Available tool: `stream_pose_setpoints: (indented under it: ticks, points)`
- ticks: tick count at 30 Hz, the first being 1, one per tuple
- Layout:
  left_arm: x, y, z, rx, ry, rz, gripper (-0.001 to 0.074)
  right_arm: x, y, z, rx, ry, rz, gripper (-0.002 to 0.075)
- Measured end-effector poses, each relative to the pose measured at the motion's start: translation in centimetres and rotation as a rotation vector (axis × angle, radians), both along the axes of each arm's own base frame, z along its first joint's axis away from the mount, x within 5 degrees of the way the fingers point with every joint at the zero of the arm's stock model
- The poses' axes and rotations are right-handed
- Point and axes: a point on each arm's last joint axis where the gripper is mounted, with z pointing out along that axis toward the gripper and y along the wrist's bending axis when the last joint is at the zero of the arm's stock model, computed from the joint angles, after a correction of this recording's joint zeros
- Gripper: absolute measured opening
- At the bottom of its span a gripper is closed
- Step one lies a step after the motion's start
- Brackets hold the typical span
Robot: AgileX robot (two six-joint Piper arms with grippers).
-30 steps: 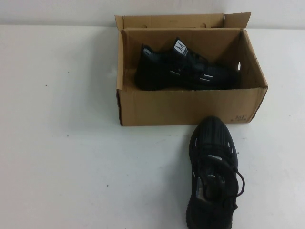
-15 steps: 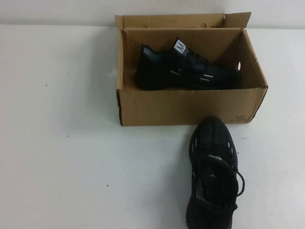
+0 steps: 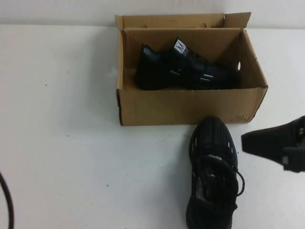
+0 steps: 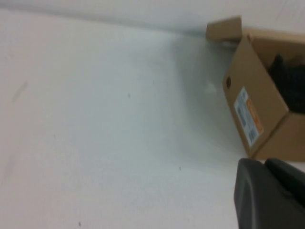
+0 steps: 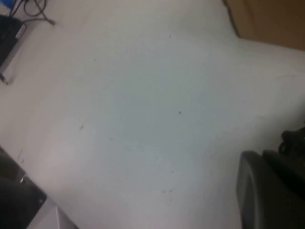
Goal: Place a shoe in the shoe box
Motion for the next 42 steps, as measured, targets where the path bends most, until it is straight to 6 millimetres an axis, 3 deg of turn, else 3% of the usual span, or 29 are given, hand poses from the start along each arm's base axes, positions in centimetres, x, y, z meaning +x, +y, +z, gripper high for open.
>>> stream_pose_setpoints:
  ticks: [8, 16, 19, 23, 26, 28, 42]
  points:
    - [2.2, -1.5, -2.5, -0.018, 0.289, -0.104, -0.0001, -0.5, 4.8, -2.5, -0.216, 0.154, 0.065, -0.0017]
    - [2.2, -2.4, -3.3, -0.012, 0.391, -0.219, -0.0001, 0.1, 9.8, -3.4, -0.555, 0.222, 0.003, 0.0005]
    - [2.1, -2.5, -3.5, -0.009, 0.414, -0.230, -0.0001, 1.1, 11.8, -4.4, -0.615, 0.254, 0.003, 0.0101]
    - [1.8, -2.5, -3.7, -0.006, 0.453, -0.240, -0.0001, 2.5, 13.7, -6.0, -0.671, 0.283, 0.000, 0.0337]
    - [1.6, -2.5, -3.9, 0.000, 0.482, -0.247, -0.0001, 3.1, 14.5, -7.4, -0.712, 0.321, -0.008, 0.0478]
    - [1.5, -2.5, -4.0, 0.003, 0.494, -0.252, -0.0001, 3.5, 14.8, -8.3, -0.735, 0.339, -0.030, 0.0522]
    - [1.3, -2.6, -4.1, 0.016, 0.509, -0.269, -0.0001, 7.2, 14.1, -10.3, -0.679, 0.395, -0.213, 0.0551]
